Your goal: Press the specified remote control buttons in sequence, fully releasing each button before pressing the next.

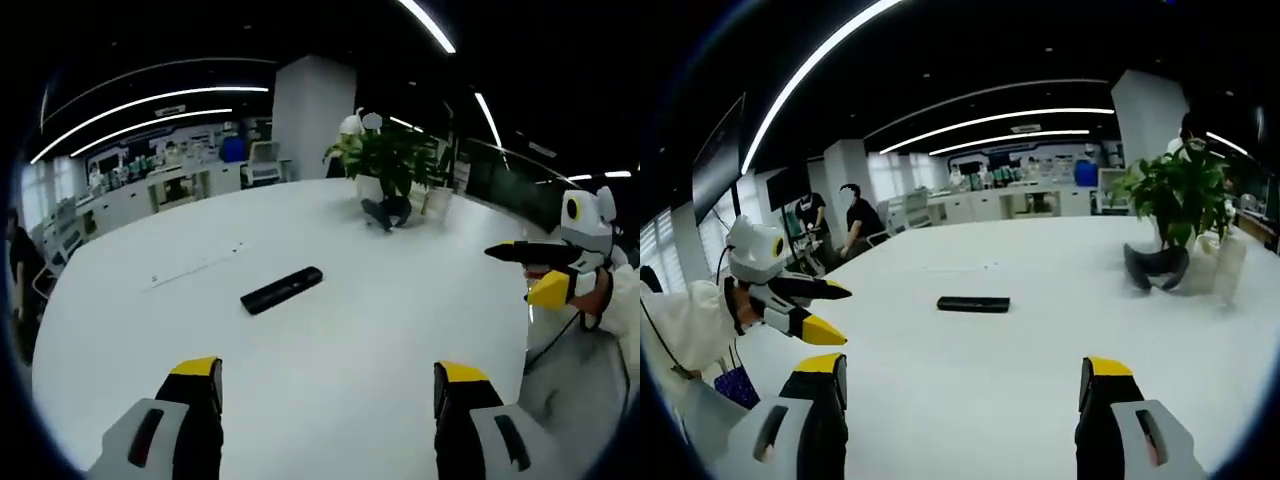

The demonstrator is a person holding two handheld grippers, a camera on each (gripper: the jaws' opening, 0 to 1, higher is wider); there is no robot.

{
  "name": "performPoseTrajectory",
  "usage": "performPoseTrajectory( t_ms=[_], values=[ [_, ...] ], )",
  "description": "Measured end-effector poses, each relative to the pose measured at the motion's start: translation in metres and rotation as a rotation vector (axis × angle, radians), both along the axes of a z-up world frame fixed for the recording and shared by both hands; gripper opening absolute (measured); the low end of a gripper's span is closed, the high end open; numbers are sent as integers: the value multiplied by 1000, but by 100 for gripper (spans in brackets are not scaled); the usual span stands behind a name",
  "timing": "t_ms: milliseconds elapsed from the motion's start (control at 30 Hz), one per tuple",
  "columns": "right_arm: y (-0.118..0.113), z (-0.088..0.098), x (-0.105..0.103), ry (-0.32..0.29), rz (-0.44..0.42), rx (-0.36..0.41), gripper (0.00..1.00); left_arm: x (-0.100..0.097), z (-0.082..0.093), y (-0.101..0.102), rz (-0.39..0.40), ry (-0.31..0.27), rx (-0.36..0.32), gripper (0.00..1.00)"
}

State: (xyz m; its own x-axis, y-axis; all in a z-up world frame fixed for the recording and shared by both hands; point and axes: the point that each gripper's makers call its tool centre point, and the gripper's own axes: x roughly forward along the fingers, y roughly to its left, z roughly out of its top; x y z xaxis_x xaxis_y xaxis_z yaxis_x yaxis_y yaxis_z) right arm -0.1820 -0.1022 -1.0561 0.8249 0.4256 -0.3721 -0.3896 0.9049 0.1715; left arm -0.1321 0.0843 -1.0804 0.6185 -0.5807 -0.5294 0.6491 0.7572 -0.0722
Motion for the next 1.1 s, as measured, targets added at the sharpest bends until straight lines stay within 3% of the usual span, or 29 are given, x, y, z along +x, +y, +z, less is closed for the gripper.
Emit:
performPoseTrajectory(
  t_ms=[267, 467, 1100],
  values=[
    [-7, 5, -5, -12, -34, 27, 97, -26, 15, 14, 125, -23, -106, 96],
    [-9, 4, -6, -13, -35, 20, 98, -40, 8, 18, 155, -22, -81, 99],
    [-16, -6, -14, -4, -28, -4, 99, -54, 14, 31, 230, -48, -89, 99]
  ],
)
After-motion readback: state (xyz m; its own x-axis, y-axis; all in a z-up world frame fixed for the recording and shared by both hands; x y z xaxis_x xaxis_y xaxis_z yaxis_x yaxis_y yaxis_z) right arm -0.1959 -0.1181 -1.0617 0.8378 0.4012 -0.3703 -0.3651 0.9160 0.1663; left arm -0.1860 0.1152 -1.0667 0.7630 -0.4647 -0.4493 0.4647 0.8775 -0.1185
